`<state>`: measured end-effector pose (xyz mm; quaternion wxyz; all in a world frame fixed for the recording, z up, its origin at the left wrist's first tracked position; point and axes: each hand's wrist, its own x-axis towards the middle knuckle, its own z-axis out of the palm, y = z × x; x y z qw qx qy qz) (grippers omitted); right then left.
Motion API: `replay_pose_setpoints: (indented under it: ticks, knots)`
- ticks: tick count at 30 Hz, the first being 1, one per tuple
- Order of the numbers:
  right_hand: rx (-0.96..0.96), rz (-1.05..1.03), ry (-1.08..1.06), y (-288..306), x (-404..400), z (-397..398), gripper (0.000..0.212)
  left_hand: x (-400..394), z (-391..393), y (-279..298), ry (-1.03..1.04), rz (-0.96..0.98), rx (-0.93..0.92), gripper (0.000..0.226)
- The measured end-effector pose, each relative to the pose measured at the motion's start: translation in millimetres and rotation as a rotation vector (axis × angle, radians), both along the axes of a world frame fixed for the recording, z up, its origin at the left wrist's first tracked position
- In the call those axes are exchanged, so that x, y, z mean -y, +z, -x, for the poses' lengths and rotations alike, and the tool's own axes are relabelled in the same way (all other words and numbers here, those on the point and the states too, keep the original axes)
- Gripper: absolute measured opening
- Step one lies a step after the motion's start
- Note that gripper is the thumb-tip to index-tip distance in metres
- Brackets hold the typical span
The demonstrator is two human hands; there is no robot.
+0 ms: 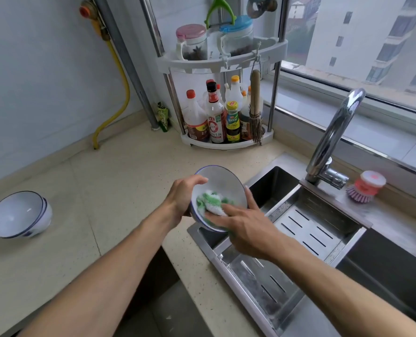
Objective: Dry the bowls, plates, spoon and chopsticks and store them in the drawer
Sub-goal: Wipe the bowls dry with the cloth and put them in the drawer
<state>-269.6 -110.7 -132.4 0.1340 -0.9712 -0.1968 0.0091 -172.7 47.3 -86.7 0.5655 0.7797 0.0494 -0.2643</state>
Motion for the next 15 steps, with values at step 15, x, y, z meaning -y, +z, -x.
replay_pose_setpoints:
  ticks: [15]
  knots:
    - [0.25, -0.162, -0.207, -13.1, -25.1, -10.0, 0.067, 18.3, 22.3, -11.9, 0.339, 0.267, 0.3, 0.011]
